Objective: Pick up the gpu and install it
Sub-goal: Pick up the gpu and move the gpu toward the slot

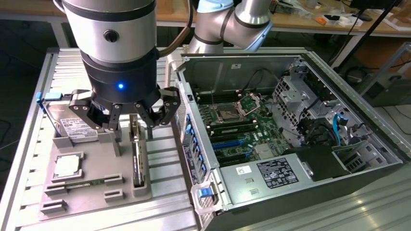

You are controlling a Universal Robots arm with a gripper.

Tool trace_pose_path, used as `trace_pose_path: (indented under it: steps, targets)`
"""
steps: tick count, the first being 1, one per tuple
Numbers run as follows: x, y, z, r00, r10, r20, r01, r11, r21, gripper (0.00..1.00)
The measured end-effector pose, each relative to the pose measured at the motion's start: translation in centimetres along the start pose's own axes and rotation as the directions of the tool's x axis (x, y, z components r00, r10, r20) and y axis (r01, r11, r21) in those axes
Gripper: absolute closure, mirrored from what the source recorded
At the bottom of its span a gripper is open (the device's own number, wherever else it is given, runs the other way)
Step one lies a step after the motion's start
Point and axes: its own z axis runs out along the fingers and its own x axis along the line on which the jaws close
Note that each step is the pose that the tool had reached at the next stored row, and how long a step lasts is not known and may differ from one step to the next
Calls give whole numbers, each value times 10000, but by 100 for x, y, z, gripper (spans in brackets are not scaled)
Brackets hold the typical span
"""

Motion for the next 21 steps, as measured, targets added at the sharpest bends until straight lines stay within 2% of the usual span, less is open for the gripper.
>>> trace_pose_path:
  steps: [4,16,21]
  targets:
    - [-1,-12,26,10000,-1,3,1,10000,-4,46]
    - [4,-27,215,10000,0,1,0,10000,-2,46]
    - [5,-29,262,10000,0,2,0,10000,-2,46]
